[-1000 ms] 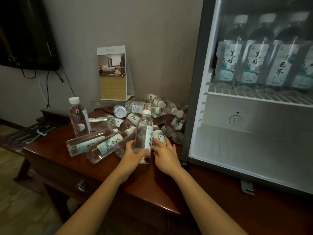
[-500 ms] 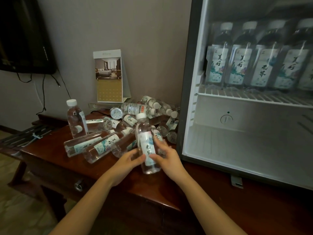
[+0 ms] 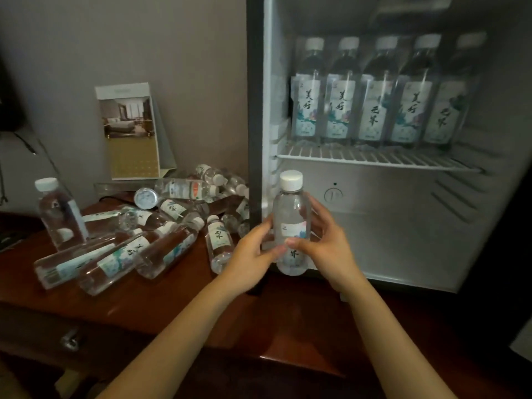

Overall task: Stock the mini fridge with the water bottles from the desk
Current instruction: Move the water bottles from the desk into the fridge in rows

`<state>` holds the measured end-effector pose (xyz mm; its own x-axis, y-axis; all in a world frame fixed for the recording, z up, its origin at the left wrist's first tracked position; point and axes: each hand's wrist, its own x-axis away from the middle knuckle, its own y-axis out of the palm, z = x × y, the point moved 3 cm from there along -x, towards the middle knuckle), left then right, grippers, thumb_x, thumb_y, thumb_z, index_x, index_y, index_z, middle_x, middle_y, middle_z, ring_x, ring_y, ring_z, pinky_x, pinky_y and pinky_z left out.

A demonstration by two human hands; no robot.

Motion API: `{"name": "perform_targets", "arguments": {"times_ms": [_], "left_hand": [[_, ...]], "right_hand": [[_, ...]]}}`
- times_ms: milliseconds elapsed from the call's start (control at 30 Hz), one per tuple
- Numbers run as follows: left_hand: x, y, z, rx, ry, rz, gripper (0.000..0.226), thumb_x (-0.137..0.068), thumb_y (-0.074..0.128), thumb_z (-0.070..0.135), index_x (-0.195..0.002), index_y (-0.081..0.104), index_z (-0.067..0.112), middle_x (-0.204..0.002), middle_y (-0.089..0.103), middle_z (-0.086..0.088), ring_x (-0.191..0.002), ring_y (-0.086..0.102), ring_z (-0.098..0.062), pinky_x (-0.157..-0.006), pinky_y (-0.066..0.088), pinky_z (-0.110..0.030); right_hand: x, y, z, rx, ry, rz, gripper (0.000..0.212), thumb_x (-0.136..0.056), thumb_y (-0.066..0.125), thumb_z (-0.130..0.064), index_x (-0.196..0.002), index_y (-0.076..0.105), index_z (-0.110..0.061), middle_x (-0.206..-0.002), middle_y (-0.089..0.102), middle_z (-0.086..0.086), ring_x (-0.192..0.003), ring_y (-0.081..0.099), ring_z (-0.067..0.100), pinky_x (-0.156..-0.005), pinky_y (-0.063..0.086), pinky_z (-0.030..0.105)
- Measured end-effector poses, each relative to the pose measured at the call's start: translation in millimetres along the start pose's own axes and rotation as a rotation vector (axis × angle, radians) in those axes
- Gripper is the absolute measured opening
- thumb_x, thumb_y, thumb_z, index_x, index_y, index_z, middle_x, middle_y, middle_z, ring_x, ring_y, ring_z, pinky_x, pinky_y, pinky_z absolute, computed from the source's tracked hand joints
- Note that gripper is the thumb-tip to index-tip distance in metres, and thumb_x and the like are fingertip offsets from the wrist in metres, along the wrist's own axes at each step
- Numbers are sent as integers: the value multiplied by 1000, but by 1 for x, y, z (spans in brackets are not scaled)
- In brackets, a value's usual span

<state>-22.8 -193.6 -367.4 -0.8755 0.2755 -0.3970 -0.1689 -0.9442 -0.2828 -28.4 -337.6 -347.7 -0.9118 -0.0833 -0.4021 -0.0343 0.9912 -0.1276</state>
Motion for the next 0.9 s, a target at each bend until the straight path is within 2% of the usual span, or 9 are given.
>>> {"name": "perform_targets", "arguments": {"times_ms": [67,233,367,467,533,633,700,833,900], "left_hand": [[-16,18,-1,-36,12,28,59,-91,55,10,-141,31,32,-132,51,11,-120,48,0,-101,43,-25],[-54,49,-8,-77,-6,69,64,-95,48,9,-147,17,30,-148,36,1,-134,37,-15,-111,34,-41],[-82,59,-19,-154,18,142,63,-96,44,6,-148,14,26,-146,38,-1,-130,42,-15,-106,37,-28],[-103,60,-33,-233,-49,225,64,-96,41,5,-149,7,20,-147,36,-7,-130,42,-20,-96,36,-19],[-116,58,-41,-264,-58,298,60,-96,39,4,-149,12,14,-142,41,-11,-126,45,-23,-96,38,-20],[-132,56,-55,-320,-85,392,48,-95,38,4,-142,34,8,-121,57,-16,-109,57,-27,-89,47,-32],[-140,57,-66,-352,-163,415,39,-96,39,7,-135,43,4,-113,62,-17,-102,60,-28,-81,46,-31],[-148,63,-76,-369,-226,432,39,-95,40,8,-134,43,1,-115,62,-18,-105,59,-32,-84,45,-33],[-153,65,-78,-273,-239,426,42,-93,41,3,-135,42,2,-116,62,-17,-106,59,-30,-87,46,-33]], "right_hand": [[-7,-15,4,18,1,60,84,-70,75,1,-141,37,-23,-134,54,-6,-120,53,6,-97,49,28],[-26,-37,27,47,30,141,71,-75,74,-5,-136,43,-22,-130,57,-5,-118,55,9,-97,49,34],[-51,-43,41,100,58,169,60,-78,72,-10,-133,47,-16,-125,60,-1,-116,57,13,-98,48,39],[-73,-44,47,169,74,128,51,-81,68,-6,-129,52,-11,-122,62,0,-112,57,10,-91,49,24],[-86,-44,53,240,93,113,46,-82,65,-3,-126,55,-11,-117,63,-1,-107,56,7,-87,46,18],[-103,-43,64,295,134,149,43,-82,63,0,-123,59,-9,-114,67,8,-106,62,18,-92,51,35],[-113,-43,70,329,162,167,38,-82,63,-1,-120,62,-8,-111,68,13,-103,65,23,-91,52,39],[-132,-43,84,347,211,191,43,-82,66,-8,-124,59,-6,-113,67,15,-106,64,24,-93,50,42],[-138,-42,87,344,222,194,44,-83,65,-8,-126,56,-6,-117,66,15,-109,62,24,-95,49,42]]}}
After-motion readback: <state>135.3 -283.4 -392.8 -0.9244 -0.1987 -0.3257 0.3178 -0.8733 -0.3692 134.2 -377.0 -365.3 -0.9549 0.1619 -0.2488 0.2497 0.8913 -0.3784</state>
